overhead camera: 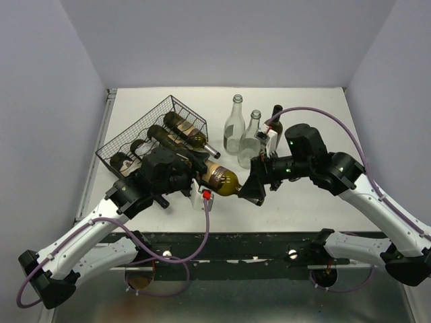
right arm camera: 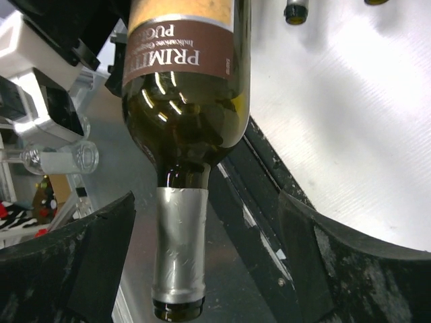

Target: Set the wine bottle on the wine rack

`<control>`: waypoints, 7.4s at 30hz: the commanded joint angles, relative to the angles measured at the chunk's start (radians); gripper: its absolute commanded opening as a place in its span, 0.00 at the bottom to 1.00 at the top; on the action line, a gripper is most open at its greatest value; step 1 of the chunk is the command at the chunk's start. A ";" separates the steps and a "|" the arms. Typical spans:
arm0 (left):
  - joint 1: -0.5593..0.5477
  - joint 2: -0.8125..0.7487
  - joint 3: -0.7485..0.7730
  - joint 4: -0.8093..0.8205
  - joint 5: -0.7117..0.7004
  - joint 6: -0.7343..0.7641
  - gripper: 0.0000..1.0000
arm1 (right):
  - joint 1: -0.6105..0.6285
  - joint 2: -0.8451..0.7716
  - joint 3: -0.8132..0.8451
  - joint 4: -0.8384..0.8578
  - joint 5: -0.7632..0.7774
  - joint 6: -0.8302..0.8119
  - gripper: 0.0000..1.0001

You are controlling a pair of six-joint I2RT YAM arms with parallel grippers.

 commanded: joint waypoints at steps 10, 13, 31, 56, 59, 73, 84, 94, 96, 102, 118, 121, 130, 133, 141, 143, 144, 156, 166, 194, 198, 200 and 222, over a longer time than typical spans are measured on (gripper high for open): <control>-0.072 0.080 0.052 0.166 -0.157 -0.005 0.00 | 0.084 0.089 -0.049 0.107 0.031 0.082 0.74; -0.076 0.088 0.055 0.189 -0.171 -0.042 0.00 | 0.109 0.111 -0.055 0.114 0.054 0.093 0.69; -0.078 0.077 0.055 0.267 -0.197 -0.217 0.09 | 0.167 0.135 -0.067 0.056 0.201 0.077 0.01; -0.078 -0.268 -0.091 0.201 -0.289 -0.353 0.99 | 0.173 0.169 0.098 0.200 0.433 0.145 0.01; -0.078 -0.335 -0.037 0.265 -0.361 -0.647 0.99 | 0.184 0.217 0.095 0.251 0.434 0.139 0.01; -0.076 -0.420 0.287 -0.073 -0.564 -1.418 0.99 | 0.374 0.649 0.351 0.533 0.561 0.146 0.01; -0.079 -0.463 0.291 -0.187 -0.520 -1.467 0.99 | 0.433 0.984 0.629 0.631 0.606 0.148 0.01; -0.078 -0.489 0.304 -0.222 -0.547 -1.435 0.99 | 0.445 1.142 0.729 0.630 0.606 0.151 0.01; -0.076 -0.494 0.299 -0.230 -0.544 -1.435 0.99 | 0.445 1.165 0.749 0.616 0.595 0.149 0.01; -0.076 -0.510 0.291 -0.241 -0.546 -1.435 0.99 | 0.446 1.197 0.773 0.576 0.588 0.157 0.15; -0.078 -0.529 0.288 -0.235 -0.558 -1.444 0.99 | 0.445 1.016 0.619 0.576 0.707 0.143 0.91; -0.078 -0.543 0.255 -0.196 -0.546 -1.461 0.99 | 0.446 0.932 0.568 0.550 0.808 0.127 0.91; -0.078 -0.527 0.149 -0.094 -0.477 -1.485 0.99 | 0.445 0.588 0.330 0.402 1.231 0.122 0.89; -0.076 -0.512 0.138 -0.071 -0.451 -1.490 0.99 | 0.446 0.467 0.275 0.328 1.342 0.145 0.88; -0.076 -0.472 0.101 -0.026 -0.400 -1.499 0.99 | 0.442 0.235 0.181 0.190 1.561 0.151 0.95; -0.076 -0.469 0.084 -0.006 -0.388 -1.502 0.99 | 0.433 0.211 0.174 0.174 1.586 0.142 0.97; -0.078 -0.467 0.075 0.000 -0.386 -1.502 0.99 | 0.424 0.205 0.175 0.167 1.594 0.142 0.97; -0.078 -0.435 0.034 0.005 -0.389 -1.507 0.99 | 0.131 0.364 0.157 0.235 1.353 0.133 0.94; -0.078 -0.464 -0.015 0.029 -0.408 -1.458 0.99 | 0.052 0.504 0.195 0.357 1.333 0.034 0.82; -0.076 -0.342 0.024 -0.118 -0.670 -1.710 0.99 | 0.008 0.346 0.220 0.336 1.086 -0.039 0.01; -0.076 -0.394 -0.046 0.024 -0.445 -1.639 0.98 | 0.008 0.291 0.259 0.257 0.944 -0.012 0.01; -0.076 -0.418 -0.104 0.130 -0.305 -1.626 0.99 | 0.008 0.264 0.273 0.227 0.864 0.008 0.01; -0.078 -0.122 -0.227 0.431 -0.093 -1.642 0.99 | 0.008 0.192 0.364 0.170 0.194 0.050 0.01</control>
